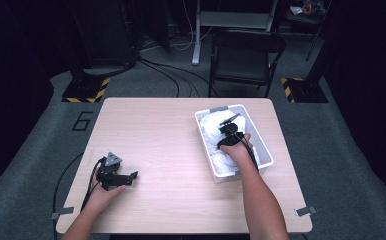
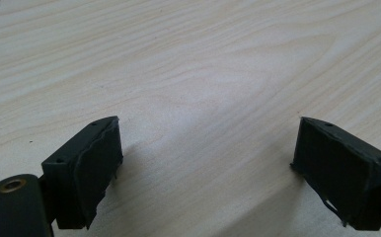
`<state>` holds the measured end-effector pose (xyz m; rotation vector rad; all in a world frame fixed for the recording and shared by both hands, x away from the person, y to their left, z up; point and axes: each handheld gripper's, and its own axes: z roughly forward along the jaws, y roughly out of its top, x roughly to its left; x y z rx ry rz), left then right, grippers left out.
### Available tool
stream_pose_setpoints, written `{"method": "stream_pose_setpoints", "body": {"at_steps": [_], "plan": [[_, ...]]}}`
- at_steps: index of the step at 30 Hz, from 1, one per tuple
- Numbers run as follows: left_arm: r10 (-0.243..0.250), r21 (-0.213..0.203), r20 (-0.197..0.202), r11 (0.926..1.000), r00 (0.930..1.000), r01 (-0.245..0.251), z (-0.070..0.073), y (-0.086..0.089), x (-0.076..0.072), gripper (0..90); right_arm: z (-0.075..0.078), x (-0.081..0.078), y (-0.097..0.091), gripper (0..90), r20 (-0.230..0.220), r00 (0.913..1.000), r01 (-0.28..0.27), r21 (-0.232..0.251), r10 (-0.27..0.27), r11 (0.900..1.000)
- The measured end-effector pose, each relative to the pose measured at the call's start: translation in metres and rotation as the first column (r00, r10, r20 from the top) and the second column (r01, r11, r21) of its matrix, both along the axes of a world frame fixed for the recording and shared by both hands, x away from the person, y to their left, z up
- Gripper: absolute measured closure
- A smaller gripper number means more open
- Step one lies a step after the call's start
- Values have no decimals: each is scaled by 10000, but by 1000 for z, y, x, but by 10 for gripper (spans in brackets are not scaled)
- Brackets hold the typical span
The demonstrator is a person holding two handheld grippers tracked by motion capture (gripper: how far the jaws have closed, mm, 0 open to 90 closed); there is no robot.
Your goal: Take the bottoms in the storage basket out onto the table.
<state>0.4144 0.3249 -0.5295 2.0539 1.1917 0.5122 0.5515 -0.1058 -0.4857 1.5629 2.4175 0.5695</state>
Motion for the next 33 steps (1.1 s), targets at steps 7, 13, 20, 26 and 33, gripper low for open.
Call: {"method": "stream_pose_setpoints", "body": {"at_steps": [7,13,20,26,33], "plan": [[24,-15,-5,10000,10000,-24,0,0,0,109,2,-2,-5,544,224,9997,-62,312,55,9995],[30,-15,-5,10000,10000,-30,0,0,0,109,11,-5,-12,547,370,9993,68,968,-104,9953],[35,-17,16,10000,10000,-35,0,0,0,109,23,-8,-15,548,592,9982,-90,1039,29,9945],[21,-20,-5,10000,10000,-21,0,0,0,109,38,-10,-18,548,803,9967,-40,1409,-74,9900],[28,-14,-4,10000,10000,-28,0,0,0,109,61,-11,-20,548,1142,9934,-290,1709,95,9849]]}}
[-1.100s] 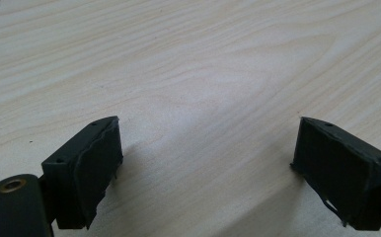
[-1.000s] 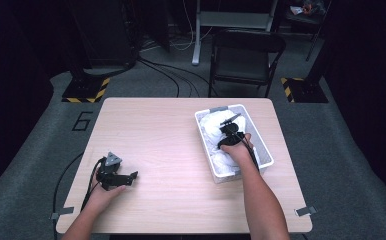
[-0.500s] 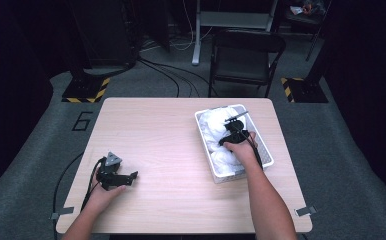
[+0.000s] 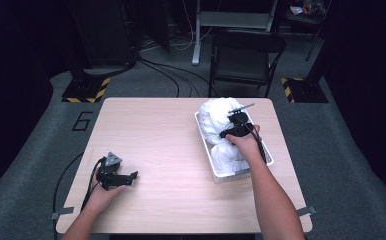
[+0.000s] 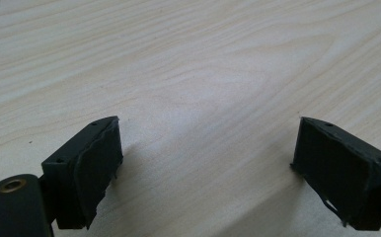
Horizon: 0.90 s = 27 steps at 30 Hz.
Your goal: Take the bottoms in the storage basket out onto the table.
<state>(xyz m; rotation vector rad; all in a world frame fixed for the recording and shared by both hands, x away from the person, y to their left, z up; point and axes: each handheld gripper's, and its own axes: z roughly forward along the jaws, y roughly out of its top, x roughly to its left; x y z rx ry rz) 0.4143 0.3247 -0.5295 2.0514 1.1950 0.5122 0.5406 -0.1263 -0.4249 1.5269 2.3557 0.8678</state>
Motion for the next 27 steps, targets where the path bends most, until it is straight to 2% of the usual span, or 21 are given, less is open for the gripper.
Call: {"method": "stream_pose_setpoints", "body": {"at_steps": [3,4,9,12,16,22,27], "plan": [[-7,-2,-3,10000,10000,7,0,0,0,109,10,-1,0,548,120,9999,23,163,-25,9999],[-7,-4,-3,10000,10000,7,0,0,0,109,15,-2,1,547,-24,9998,177,252,-176,9995],[-9,2,-5,10000,10000,9,0,0,0,109,39,-3,1,547,537,9985,-129,148,121,9998],[-34,33,-17,10000,10000,34,0,0,0,109,55,-3,0,546,651,9977,-190,318,169,9993],[-32,44,-2,10000,10000,32,0,0,0,109,73,-4,1,545,793,9967,-199,173,185,9997],[-43,44,-1,10000,10000,43,0,0,0,109,87,-5,0,544,878,9960,-224,401,189,9989],[-34,42,0,10000,10000,34,0,0,0,109,94,-5,-1,543,974,9951,-196,378,158,9991]]}}
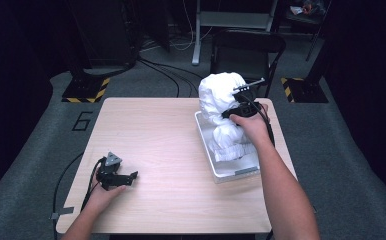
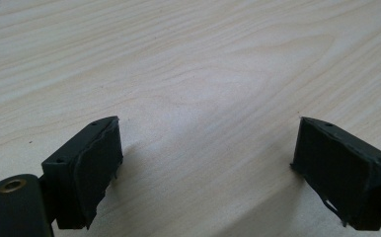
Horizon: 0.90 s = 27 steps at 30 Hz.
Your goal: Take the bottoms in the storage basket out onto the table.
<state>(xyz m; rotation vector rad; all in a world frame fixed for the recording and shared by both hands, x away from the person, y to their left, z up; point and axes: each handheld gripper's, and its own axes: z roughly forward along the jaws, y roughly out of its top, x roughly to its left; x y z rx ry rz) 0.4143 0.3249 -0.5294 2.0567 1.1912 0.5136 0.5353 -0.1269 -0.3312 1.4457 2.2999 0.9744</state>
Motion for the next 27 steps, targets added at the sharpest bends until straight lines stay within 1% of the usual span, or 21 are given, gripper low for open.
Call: {"method": "stream_pose_setpoints", "body": {"at_steps": [6,12,15,19,21,27], "plan": [[7,0,2,10000,10000,-7,0,0,0,109,5,-1,-2,542,66,10000,29,43,-29,10000],[9,-3,5,10000,10000,-9,0,0,0,109,8,-2,-3,543,72,10000,50,78,-51,10000],[10,1,1,10000,10000,-10,0,0,0,109,10,-2,-3,542,49,10000,-45,73,45,10000],[9,1,2,10000,10000,-9,0,0,0,109,15,-3,1,542,127,9999,-110,14,110,9999],[10,-2,3,10000,10000,-10,0,0,0,109,19,-4,3,542,190,9996,-193,61,192,9998],[-22,25,-9,10000,10000,22,0,0,0,109,29,-4,12,541,347,9987,-378,-12,378,9993]]}}
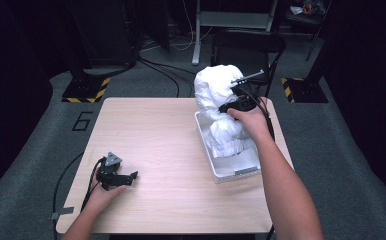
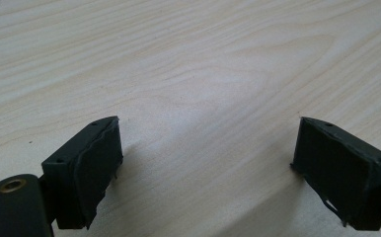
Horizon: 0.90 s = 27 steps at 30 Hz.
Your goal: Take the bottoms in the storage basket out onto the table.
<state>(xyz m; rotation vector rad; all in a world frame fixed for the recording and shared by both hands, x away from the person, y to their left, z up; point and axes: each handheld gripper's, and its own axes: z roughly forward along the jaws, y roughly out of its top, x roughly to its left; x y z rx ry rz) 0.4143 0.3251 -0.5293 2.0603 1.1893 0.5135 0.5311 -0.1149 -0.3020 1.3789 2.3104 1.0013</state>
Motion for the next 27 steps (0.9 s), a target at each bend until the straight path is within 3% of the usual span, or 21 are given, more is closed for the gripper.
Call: {"method": "stream_pose_setpoints", "body": {"at_steps": [12,27], "plan": [[16,-21,10,10000,10000,-16,0,0,0,109,17,-2,35,540,273,9976,-634,4,633,9980],[35,-78,-25,10000,10000,-35,0,0,0,109,23,-1,90,539,359,9883,-1481,-68,1483,9889]]}}
